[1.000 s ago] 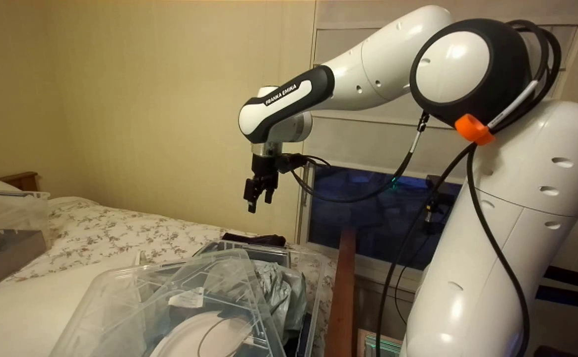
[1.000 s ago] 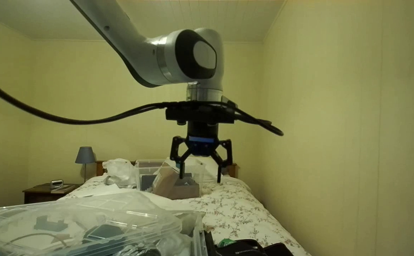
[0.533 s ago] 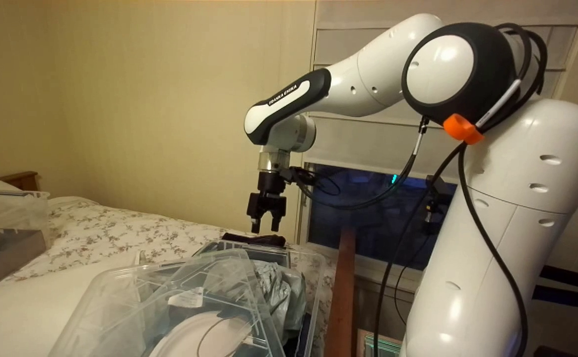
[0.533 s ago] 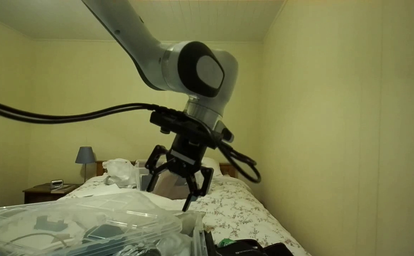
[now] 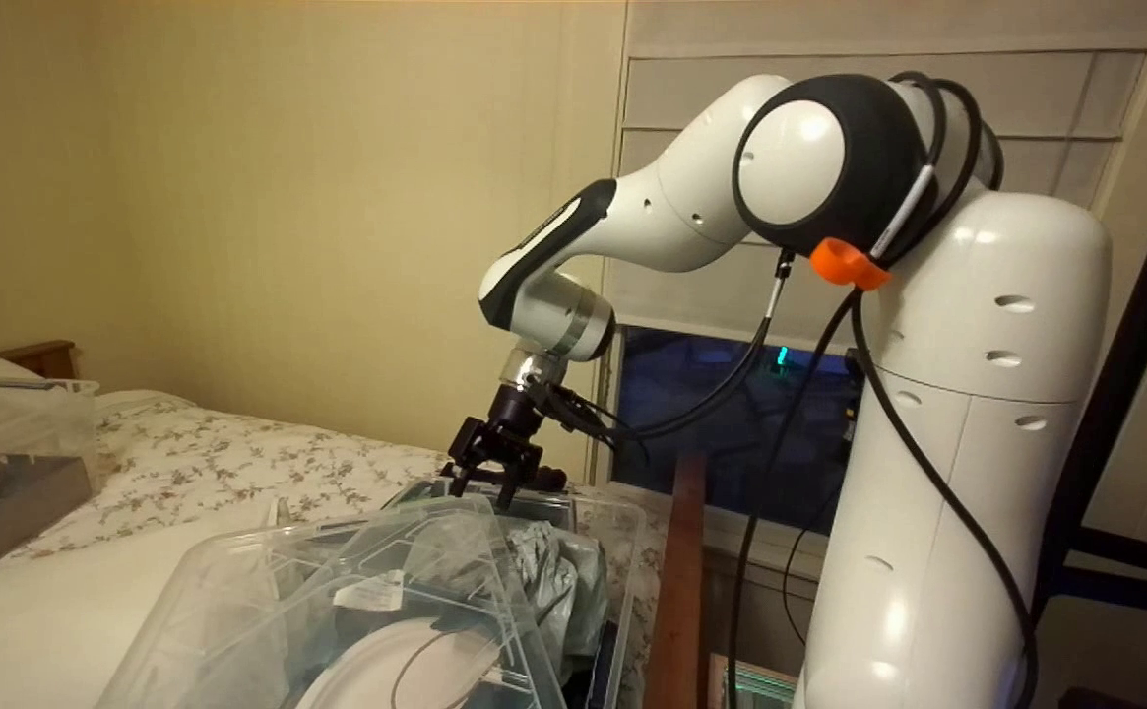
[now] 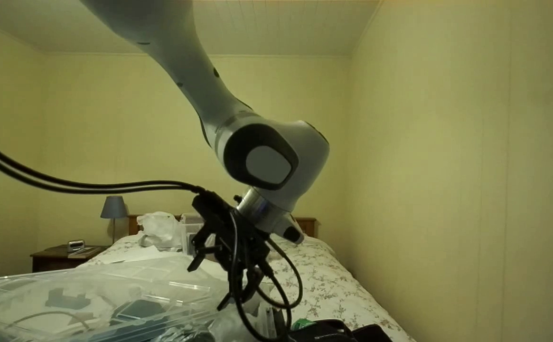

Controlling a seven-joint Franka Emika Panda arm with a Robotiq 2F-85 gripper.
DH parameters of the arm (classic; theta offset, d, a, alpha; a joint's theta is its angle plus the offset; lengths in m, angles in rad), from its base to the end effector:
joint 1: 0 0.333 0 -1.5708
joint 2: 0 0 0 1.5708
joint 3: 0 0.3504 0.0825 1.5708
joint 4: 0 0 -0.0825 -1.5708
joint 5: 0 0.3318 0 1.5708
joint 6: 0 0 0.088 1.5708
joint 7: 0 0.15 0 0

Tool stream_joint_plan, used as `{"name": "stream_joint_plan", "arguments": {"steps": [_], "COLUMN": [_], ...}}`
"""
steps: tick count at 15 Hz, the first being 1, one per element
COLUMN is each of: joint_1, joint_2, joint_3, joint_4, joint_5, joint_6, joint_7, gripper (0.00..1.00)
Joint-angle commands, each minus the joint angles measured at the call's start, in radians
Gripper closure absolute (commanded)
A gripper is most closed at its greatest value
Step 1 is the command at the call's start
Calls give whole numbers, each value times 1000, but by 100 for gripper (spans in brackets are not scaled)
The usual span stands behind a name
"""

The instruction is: Remove the lid from the storage box

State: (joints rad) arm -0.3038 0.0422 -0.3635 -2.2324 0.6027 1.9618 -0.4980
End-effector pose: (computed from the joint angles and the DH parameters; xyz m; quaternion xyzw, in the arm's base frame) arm 0.3932 -0.2329 0.3725 -0.9289 0.2345 -0.0135 0.2864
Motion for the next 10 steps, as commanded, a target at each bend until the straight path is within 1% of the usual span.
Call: {"name": "stream_joint_plan", "arguments": {"steps": [1,2,4,7,9,10], "joint_1": [-29,-34,-44,-59,-65,-66], "joint_2": [25,32,45,71,93,102], "joint_3": [10,11,15,20,25,27], "joint_4": [-17,-18,-20,-28,-33,-36], "joint_5": [39,35,66,184,269,294], "joint_6": [74,89,116,89,85,97], "joint_7": [-51,-56,-69,-67,-73,-78], "gripper": [0,0,0,0,0,0]}}
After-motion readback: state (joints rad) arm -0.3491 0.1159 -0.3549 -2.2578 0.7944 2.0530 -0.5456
